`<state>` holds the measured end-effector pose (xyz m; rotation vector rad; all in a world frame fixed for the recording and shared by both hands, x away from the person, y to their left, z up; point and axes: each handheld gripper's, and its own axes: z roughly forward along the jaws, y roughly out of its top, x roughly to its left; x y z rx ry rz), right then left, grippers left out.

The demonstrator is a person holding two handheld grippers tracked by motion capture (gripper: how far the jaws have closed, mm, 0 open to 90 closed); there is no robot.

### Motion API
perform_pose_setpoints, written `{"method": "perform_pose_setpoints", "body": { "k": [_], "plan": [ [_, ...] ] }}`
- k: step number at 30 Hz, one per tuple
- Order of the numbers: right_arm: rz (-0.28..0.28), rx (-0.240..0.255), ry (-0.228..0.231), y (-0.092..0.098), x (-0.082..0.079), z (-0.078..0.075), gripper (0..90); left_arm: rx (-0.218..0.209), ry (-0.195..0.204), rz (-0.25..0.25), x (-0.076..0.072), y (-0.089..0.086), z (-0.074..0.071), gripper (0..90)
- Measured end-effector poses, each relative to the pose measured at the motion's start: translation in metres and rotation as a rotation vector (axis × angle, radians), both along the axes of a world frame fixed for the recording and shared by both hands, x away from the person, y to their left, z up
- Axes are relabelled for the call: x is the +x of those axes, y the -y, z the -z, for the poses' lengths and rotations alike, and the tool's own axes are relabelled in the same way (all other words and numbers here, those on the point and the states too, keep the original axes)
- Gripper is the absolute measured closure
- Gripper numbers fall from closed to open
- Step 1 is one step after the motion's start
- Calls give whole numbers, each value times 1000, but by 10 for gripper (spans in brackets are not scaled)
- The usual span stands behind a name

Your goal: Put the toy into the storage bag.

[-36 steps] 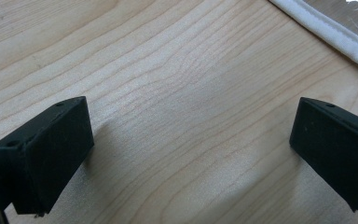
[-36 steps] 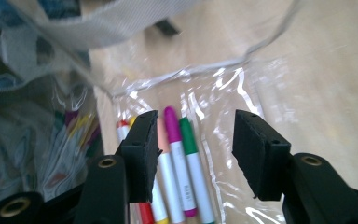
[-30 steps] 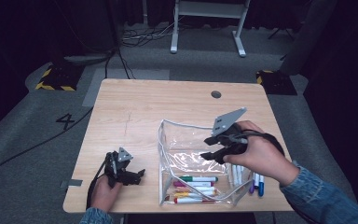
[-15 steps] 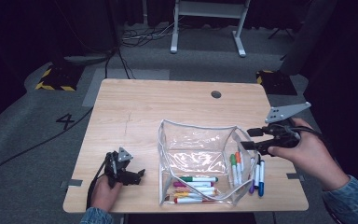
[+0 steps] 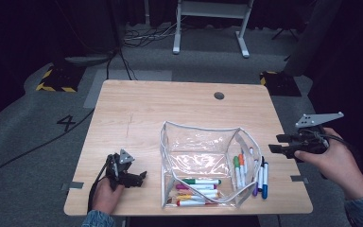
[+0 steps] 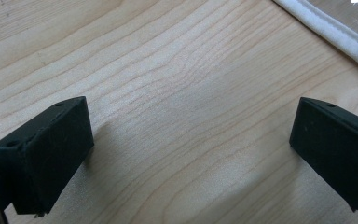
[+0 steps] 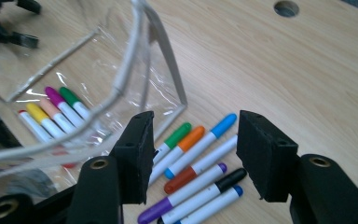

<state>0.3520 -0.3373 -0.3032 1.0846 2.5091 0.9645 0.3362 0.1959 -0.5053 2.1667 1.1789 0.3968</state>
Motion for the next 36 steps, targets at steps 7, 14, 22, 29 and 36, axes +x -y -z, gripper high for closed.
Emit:
{"method": "perform_pose_setpoints", "body": {
  "k": [7, 14, 22, 29, 36],
  "plan": [
    [68, -39, -54, 18, -1, 43, 472, 1, 0, -1, 0, 0, 0, 0],
    [107, -67, -121, 27, 3, 88, 466, 1, -3, 1, 0, 0, 0, 0],
    [126, -77, -197, 28, 7, 132, 460, 0, 0, -1, 0, 0, 0, 0],
    [134, -101, -252, 29, 6, 157, 446, 1, 0, 0, 0, 0, 0, 0],
    [184, -178, -251, 41, 2, 162, 512, 1, 0, -1, 0, 0, 0, 0]
  ]
}}
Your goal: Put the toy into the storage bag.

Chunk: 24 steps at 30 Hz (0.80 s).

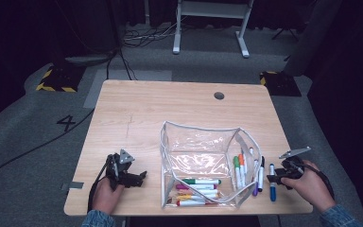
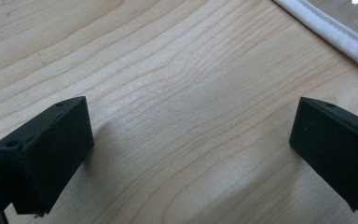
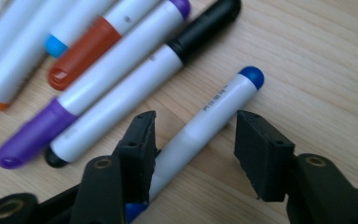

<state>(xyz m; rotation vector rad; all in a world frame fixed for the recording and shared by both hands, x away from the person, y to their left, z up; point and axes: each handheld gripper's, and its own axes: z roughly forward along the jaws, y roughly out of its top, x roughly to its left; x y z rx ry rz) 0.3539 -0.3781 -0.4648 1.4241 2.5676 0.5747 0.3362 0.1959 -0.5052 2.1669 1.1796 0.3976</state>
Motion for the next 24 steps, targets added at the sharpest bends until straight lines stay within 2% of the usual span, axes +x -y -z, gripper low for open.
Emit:
{"method": "perform_pose_setpoints", "body": {
  "k": [5, 7, 8, 13, 15, 19, 24],
  "plan": [
    [32, -51, -7, 7, -2, 1, 652, 0, 0, 0, 0, 0, 0, 0],
    [66, -55, -21, 10, -2, 0, 744, 1, -3, 2, 0, 0, 0, 0],
    [75, -56, -32, 11, -2, -1, 760, 0, -3, 2, 0, 0, 0, 0],
    [117, -37, -47, 15, -1, -2, 764, 0, 0, 0, 0, 0, 0, 0],
    [115, -27, -44, 17, -1, -5, 765, 0, 0, 0, 0, 0, 0, 0],
    [122, 9, -20, 18, -4, -20, 765, 0, -3, 2, 0, 0, 0, 0],
    [82, 57, 25, 14, -10, -47, 766, 0, 0, 0, 0, 0, 0, 0]
  ]
}}
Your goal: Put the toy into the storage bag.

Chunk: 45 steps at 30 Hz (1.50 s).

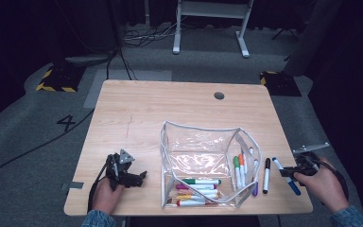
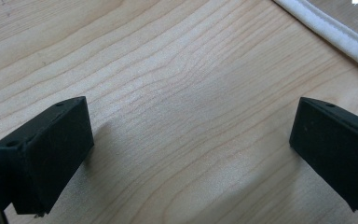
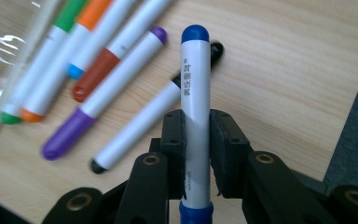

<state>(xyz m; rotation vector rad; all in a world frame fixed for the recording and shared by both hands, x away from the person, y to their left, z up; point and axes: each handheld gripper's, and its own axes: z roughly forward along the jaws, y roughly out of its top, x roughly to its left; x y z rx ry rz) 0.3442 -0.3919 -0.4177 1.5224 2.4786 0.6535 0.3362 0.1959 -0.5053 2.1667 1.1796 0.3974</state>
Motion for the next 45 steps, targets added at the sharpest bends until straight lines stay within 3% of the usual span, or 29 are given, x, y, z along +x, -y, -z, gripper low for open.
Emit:
{"method": "perform_pose_setpoints", "body": {
  "k": [9, 14, 25, 35, 45],
  "plan": [
    [-87, 88, 76, -18, -11, -52, 766, 0, 0, 0, 0, 0, 0, 0],
    [-175, 143, 115, -36, -18, -84, 766, 0, 0, 0, 0, 0, 0, 0],
    [-347, 180, 166, -87, -25, -137, 766, 0, 0, 0, 0, 0, 0, 0],
    [-511, 174, 162, -145, -26, -154, 766, 0, 0, 0, 0, 0, 0, 0],
    [-633, 160, 153, -189, -28, -165, 766, 1, 0, 2, 0, 0, 0, 0]
  ]
}}
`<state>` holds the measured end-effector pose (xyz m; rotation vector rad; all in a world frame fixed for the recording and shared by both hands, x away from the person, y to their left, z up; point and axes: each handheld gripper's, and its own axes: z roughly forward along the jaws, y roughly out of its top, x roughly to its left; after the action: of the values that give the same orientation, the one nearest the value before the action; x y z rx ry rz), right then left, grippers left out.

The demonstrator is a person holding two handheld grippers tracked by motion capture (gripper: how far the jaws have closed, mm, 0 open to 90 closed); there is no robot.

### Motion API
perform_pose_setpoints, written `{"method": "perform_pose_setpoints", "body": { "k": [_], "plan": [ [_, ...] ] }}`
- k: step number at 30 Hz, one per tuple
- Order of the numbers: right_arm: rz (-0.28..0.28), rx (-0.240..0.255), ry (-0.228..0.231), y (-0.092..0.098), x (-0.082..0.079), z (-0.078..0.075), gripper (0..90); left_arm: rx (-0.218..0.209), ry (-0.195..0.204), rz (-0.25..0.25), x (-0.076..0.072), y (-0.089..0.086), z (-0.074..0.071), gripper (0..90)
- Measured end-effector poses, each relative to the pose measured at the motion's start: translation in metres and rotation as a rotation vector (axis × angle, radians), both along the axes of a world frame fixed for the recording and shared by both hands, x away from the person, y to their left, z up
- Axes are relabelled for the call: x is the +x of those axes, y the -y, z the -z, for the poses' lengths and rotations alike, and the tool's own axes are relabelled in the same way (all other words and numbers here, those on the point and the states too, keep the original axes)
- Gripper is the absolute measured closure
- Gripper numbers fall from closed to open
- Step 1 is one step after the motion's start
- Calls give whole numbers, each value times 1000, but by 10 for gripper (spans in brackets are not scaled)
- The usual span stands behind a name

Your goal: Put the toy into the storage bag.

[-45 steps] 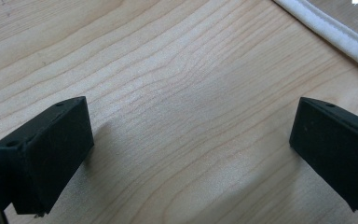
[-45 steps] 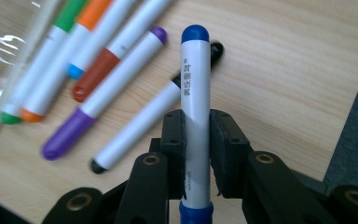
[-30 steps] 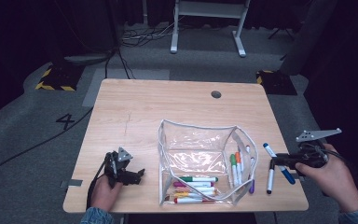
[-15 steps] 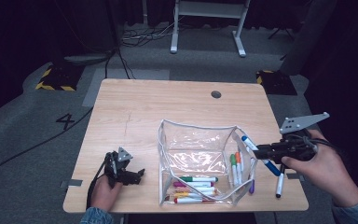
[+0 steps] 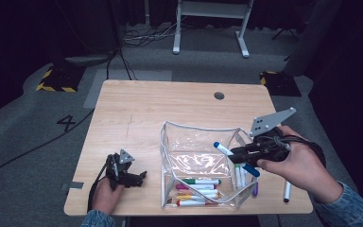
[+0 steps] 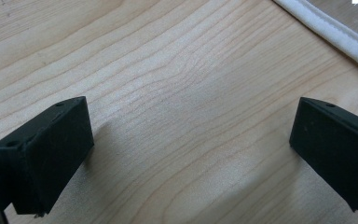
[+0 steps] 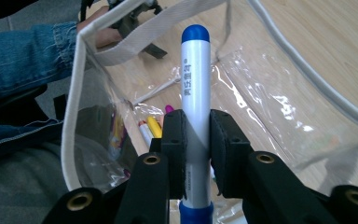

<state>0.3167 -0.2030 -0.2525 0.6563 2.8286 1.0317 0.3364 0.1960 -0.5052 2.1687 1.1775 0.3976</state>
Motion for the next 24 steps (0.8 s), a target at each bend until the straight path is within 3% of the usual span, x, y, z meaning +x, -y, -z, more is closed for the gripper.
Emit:
{"method": "perform_pose_setpoints", "body": {
  "k": [9, 24],
  "plan": [
    [-83, -45, -26, -31, 5, 5, 766, 0, 0, 0, 0, 0, 0, 0],
    [-147, -133, -82, -70, 19, 39, 766, 0, 0, 0, 0, 0, 0, 0]
  ]
}}
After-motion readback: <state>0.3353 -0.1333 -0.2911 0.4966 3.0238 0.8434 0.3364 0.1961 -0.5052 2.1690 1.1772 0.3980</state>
